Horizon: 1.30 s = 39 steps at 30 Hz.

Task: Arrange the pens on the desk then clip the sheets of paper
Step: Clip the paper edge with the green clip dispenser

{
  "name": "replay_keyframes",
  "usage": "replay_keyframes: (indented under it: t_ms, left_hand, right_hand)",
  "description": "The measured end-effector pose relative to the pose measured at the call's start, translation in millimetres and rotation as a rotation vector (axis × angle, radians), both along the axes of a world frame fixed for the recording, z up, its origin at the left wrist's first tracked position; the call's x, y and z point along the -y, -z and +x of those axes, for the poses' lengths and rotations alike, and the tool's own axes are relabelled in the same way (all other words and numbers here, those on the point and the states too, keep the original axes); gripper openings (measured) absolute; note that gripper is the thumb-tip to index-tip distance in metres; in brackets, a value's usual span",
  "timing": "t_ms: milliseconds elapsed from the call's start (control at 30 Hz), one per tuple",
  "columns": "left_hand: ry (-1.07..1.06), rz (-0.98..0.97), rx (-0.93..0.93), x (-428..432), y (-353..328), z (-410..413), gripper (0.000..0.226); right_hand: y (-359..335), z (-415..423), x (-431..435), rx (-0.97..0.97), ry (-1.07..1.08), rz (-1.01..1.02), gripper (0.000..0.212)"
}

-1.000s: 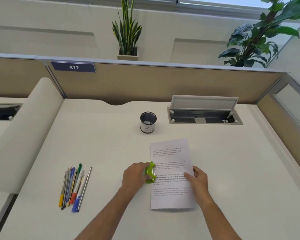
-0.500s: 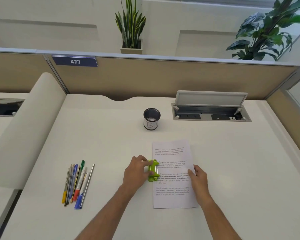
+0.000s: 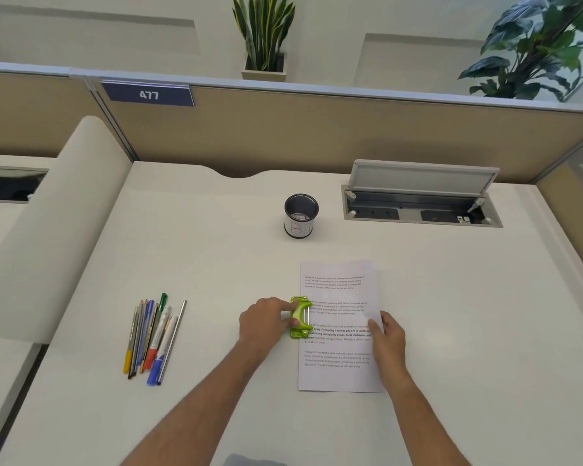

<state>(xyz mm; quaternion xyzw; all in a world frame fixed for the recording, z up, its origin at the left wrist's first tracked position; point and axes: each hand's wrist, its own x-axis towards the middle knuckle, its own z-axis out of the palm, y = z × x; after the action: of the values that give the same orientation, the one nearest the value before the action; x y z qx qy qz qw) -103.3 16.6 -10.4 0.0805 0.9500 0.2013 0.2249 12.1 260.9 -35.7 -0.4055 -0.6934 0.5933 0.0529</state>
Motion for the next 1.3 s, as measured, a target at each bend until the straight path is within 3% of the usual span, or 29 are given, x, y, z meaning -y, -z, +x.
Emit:
replay_keyframes:
  t_ms: [467, 767, 1300]
  left_hand:
    - [-0.007, -0.030, 0.057, 5.8, 5.9, 0.2, 0.048]
    - [0.081, -0.112, -0.012, -0.9, -2.4, -2.6, 0.044]
    - [0.022, 0.089, -0.181, -6.1, 2.4, 25.0, 0.045]
  right_hand:
    - [5.4, 3.1, -3.2, -0.026, -0.010, -0.012, 0.024]
    - [0.4, 1.9, -2.2, -0.010, -0.033, 0.018, 0.025]
    - [-39.5, 17.3, -20.0, -0.080, 0.000, 0.007, 0.023]
